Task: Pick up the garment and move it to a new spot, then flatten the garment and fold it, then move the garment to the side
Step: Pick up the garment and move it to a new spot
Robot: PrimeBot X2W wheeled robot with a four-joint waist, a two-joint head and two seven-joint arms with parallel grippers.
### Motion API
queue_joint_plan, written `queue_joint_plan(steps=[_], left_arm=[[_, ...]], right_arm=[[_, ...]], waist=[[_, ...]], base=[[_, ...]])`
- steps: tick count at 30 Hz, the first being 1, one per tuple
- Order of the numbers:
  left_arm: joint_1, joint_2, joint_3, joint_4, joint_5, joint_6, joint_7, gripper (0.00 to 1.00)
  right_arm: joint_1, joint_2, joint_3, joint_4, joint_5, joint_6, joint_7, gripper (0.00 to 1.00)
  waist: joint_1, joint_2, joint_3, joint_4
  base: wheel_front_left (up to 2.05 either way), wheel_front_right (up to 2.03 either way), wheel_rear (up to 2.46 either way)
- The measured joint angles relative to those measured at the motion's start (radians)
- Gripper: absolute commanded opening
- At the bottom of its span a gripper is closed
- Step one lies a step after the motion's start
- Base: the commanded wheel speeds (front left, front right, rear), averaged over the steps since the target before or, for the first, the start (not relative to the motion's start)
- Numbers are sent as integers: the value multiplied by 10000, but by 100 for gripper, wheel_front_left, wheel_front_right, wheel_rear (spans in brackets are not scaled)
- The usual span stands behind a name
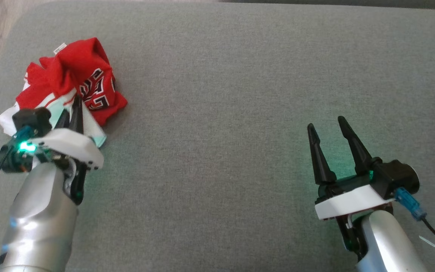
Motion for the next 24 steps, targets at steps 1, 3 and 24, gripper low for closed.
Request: queue_joint_plan(steps=[1,3,24], left_arm=[[-38,2,-104,-77,-98,0,-105,0],[-102,19,-470,-414,-441,0,-213,0],[-75,892,-2464,-7350,-4485,159,2171,0]], right_arm=[[-11,0,-17,0,19,0,0,100],[-9,0,-21,27,79,0,0,100],[349,0,-31,205,1149,0,0,100]], waist=[[-1,0,-27,-23],[-1,0,-115,-56],[-3,0,-1535,-1172]], base=[[0,0,0],[0,0,0],[0,0,0]])
